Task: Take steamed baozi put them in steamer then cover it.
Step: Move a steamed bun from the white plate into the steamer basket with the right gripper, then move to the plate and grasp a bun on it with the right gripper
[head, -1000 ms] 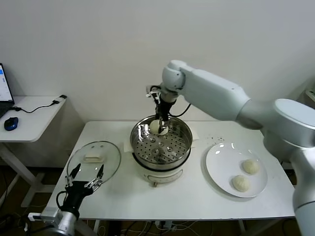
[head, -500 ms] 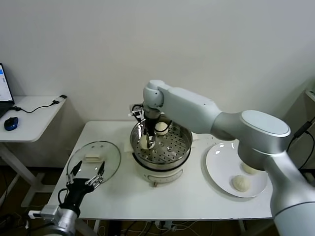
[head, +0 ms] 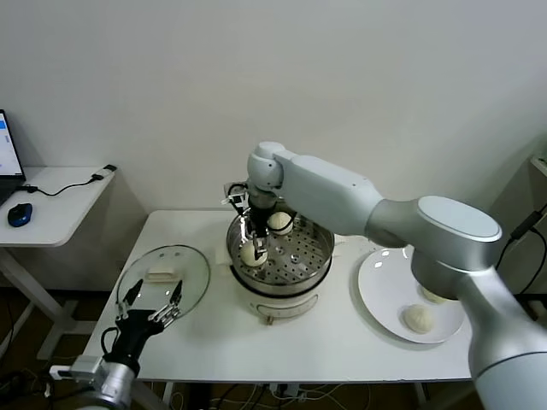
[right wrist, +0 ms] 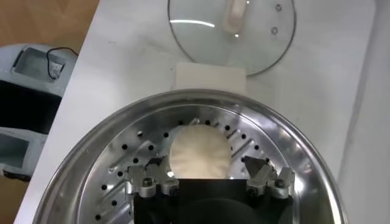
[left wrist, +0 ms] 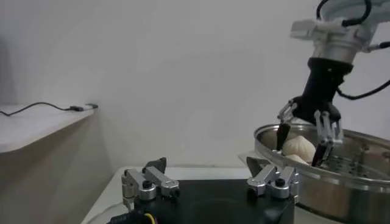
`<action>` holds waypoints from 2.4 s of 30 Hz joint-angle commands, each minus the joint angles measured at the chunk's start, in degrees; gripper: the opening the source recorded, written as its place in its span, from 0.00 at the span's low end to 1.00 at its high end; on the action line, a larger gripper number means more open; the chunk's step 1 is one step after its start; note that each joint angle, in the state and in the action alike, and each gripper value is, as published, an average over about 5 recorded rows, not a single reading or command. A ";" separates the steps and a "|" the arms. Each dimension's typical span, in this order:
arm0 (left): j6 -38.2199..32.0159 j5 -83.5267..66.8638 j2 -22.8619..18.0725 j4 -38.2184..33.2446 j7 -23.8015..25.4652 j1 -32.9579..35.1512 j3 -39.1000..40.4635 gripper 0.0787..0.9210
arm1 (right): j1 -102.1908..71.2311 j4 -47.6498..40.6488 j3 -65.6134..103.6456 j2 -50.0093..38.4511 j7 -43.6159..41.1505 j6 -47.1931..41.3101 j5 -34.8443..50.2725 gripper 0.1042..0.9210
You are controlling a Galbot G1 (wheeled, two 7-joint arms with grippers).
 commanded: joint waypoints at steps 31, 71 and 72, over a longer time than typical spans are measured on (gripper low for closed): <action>-0.11 0.86 0.48 -0.55 0.18 4.89 1.04 0.88 | -42.70 32.39 39.37 -53.43 -8.47 13.35 -22.32 0.88; 0.00 1.15 0.40 0.01 0.44 5.16 0.84 0.88 | -47.13 20.33 41.75 -43.10 -2.90 16.32 -29.19 0.88; -0.03 1.14 0.37 0.00 0.41 5.16 0.84 0.88 | -47.11 20.16 41.85 -42.90 -2.66 16.31 -29.30 0.88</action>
